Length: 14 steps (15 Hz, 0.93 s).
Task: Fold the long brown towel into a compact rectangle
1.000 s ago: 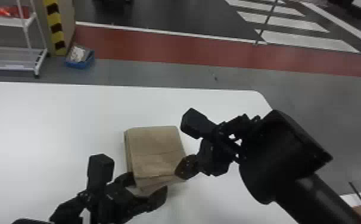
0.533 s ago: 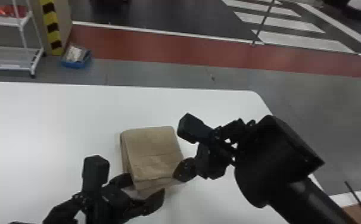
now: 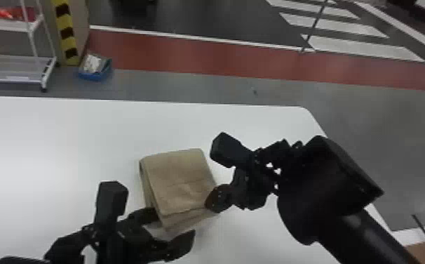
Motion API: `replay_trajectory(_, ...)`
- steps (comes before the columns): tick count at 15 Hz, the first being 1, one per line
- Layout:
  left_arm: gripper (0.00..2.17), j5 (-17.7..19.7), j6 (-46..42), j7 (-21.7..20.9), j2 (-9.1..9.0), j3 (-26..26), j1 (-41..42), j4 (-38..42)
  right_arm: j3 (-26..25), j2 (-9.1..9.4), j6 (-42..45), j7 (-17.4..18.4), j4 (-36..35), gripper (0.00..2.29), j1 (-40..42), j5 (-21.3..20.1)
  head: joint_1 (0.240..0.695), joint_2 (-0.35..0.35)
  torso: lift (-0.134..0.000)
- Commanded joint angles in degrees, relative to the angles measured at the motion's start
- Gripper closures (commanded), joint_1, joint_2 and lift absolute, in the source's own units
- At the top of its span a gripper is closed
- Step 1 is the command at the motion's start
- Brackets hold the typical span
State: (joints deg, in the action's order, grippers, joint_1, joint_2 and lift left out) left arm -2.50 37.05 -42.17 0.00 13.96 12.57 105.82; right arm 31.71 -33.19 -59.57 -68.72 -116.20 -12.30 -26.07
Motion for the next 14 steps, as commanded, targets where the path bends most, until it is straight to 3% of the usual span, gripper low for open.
replay_trajectory(1, 0.12, -0.93, 0.88, -0.29, -0.15, -0.69, 0.17, 1.4, -0.07, 0.41, 0.02, -0.01, 0.1, 1.68, -0.09, 0.05, 0.695, -0.255, -0.12)
replay_trajectory(5, 0.12, -3.12, 3.87, -6.09, -0.15, -2.71, -0.27, 2.37, 0.02, 1.02, 0.02, -0.01, 0.27, 1.68, -0.09, -0.04, 0.695, -0.236, -0.12)
replay_trajectory(14, 0.12, -4.62, 6.68, -12.94, -0.15, -7.02, -0.71, 5.45, 0.2, 2.78, 0.37, -0.01, 1.15, 1.68, -0.35, -0.48, 0.695, -0.187, -0.12)
